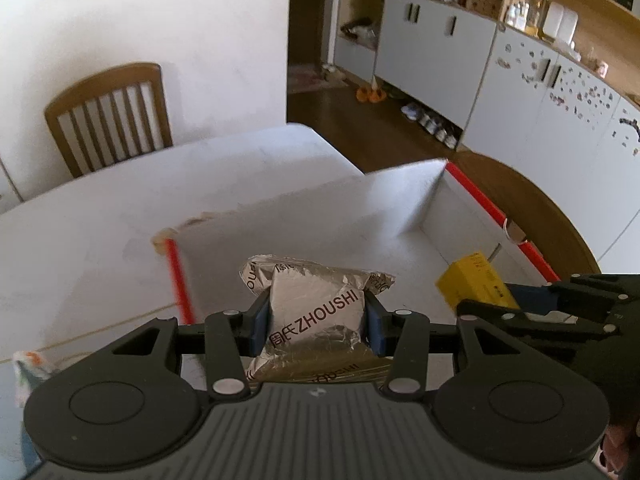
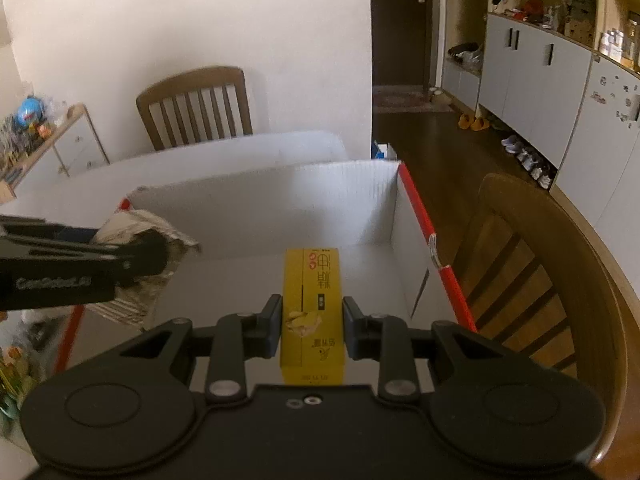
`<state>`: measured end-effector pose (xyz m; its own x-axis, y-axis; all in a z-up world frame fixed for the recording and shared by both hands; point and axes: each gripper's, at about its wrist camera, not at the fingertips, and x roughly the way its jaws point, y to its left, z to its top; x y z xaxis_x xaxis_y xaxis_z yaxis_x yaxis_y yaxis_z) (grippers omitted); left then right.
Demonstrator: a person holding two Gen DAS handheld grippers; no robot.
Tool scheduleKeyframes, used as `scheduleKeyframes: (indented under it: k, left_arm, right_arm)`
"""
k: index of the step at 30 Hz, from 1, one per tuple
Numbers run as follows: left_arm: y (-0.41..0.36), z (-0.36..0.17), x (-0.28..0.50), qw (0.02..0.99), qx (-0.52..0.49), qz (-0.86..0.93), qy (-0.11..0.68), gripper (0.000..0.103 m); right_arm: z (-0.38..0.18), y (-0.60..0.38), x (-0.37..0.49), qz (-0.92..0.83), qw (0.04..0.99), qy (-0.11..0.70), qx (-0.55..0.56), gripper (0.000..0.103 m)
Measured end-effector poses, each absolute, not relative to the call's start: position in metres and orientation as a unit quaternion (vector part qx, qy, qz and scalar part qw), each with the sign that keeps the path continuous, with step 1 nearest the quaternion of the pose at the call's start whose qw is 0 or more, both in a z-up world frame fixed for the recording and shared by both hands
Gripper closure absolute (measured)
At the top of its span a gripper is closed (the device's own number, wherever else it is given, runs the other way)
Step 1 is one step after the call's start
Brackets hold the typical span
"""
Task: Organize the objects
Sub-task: 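Carry the silver bag and yellow box with both tools over the red box, then open left tool to drop silver bag while right tool releases yellow box inside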
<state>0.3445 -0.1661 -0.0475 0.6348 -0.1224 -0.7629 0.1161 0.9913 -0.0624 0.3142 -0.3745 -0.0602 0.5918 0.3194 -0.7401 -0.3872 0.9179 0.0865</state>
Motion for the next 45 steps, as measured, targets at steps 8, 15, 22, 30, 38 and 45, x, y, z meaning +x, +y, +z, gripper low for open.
scheduleKeyframes:
  k: [8,15,22,30,38,45]
  left_arm:
    - [-0.187,-0.082,0.369,0.885,0.007,-0.069,0.46,0.057]
    - [-0.198,-0.101,0.387,0.87,0.022,-0.066,0.488,0.057]
    - [-0.196,-0.116,0.4,0.833,0.023,-0.067,0.548,0.057]
    - [-0.195,-0.122,0.403,0.815,0.021,-0.07,0.575,0.056]
    - [-0.193,-0.12,0.402,0.813,0.019,-0.077,0.577,0.047]
    - [-0.189,-0.106,0.391,0.835,0.015,-0.069,0.546,0.04]
  right_arm:
    - [-0.088,-0.37,0.328,0.21,0.871,0.438,-0.068,0.075]
    - [-0.103,-0.366,0.342,0.219,0.853,0.468,-0.076,0.075]
    - [-0.116,-0.36,0.347,0.215,0.829,0.511,-0.08,0.075]
    - [-0.124,-0.358,0.346,0.213,0.816,0.531,-0.084,0.074]
    - [-0.122,-0.356,0.341,0.213,0.817,0.53,-0.081,0.071]
    - [-0.111,-0.357,0.342,0.213,0.827,0.514,-0.085,0.059]
